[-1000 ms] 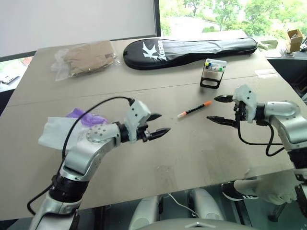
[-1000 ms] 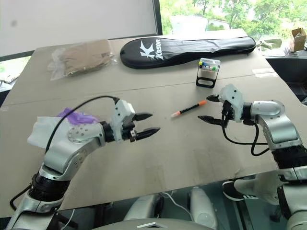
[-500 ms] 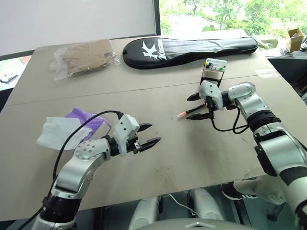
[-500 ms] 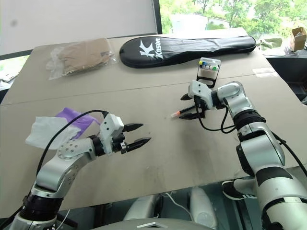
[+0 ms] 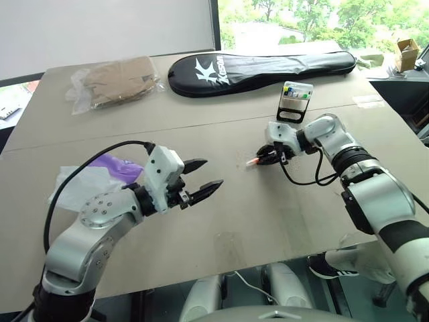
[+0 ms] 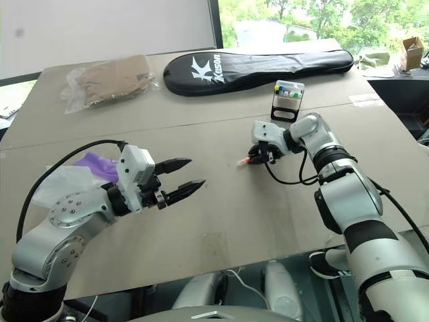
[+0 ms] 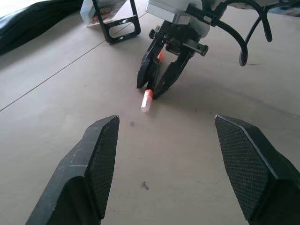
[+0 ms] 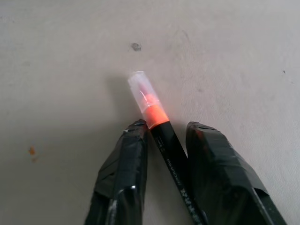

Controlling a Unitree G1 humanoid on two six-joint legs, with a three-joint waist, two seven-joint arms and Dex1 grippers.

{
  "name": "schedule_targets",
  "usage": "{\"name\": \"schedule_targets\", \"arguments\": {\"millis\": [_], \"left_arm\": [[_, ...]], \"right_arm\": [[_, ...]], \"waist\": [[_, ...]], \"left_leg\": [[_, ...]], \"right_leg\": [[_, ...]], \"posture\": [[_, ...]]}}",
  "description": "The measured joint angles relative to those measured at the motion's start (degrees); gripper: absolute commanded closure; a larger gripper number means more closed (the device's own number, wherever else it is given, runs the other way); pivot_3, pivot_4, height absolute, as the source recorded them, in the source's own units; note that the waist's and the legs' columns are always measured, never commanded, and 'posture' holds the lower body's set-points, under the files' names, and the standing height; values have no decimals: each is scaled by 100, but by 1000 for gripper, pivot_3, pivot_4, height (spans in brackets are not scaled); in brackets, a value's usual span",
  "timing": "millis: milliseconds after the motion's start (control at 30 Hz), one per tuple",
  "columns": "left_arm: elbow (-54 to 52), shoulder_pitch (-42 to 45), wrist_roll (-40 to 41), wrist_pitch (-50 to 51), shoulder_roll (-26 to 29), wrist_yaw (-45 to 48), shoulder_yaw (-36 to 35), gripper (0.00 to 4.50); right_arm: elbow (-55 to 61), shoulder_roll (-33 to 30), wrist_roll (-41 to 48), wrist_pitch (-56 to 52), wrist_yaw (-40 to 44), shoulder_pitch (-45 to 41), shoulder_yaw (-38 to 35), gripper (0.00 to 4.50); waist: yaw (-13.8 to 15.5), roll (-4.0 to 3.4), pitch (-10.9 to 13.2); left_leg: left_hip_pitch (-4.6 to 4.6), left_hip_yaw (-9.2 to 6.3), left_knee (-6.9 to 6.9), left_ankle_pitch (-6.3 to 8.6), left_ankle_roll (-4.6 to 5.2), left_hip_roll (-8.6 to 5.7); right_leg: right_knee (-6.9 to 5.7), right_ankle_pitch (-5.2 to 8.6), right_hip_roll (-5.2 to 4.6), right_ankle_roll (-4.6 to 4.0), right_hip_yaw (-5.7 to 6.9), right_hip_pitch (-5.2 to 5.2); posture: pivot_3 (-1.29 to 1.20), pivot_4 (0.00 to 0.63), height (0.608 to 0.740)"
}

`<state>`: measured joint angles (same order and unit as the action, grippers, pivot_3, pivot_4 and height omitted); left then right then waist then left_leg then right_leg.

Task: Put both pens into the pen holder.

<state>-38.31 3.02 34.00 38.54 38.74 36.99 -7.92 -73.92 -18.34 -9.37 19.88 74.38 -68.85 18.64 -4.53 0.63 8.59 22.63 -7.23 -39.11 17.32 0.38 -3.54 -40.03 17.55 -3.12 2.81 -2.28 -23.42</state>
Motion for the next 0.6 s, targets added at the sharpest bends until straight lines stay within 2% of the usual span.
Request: {"name": "schedule_targets", "arguments": {"millis": [167, 267, 333, 600], "left_arm": [[-97, 6, 49, 113, 3, -111, -60, 1147], [-97, 51, 50, 113, 2, -120, -46, 1147], [-96, 65, 49, 111, 3, -117, -49, 1147], [52, 182, 47, 101, -11, -40, 85, 1147]], "right_arm": [[45, -3, -429, 199, -514, -67, 182, 2879], [183, -87, -839, 245, -884, -179, 453, 2879], [187, -167, -835, 26, -733, -176, 396, 2879], [407, -314, -706, -468, -354, -80, 202, 2879]], "waist": [[-34, -2, -1], [-12, -3, -2], [78, -3, -2], [110, -5, -1]], "left_leg": [[-6, 2, -3, 0, 0, 0], [-53, -1, 1, 0, 0, -1], [-81, -7, 9, 1, 0, -3], [-75, -11, 19, 1, 0, -5]], "right_leg": [[-3, 0, 0, 0, 0, 5], [0, 0, 0, 0, 1, 51], [10, 0, 0, 0, 4, 86], [14, 0, -3, 0, 5, 77]], "posture": [[0, 150, 740], [0, 150, 740], [0, 150, 740], [0, 150, 740]]}}
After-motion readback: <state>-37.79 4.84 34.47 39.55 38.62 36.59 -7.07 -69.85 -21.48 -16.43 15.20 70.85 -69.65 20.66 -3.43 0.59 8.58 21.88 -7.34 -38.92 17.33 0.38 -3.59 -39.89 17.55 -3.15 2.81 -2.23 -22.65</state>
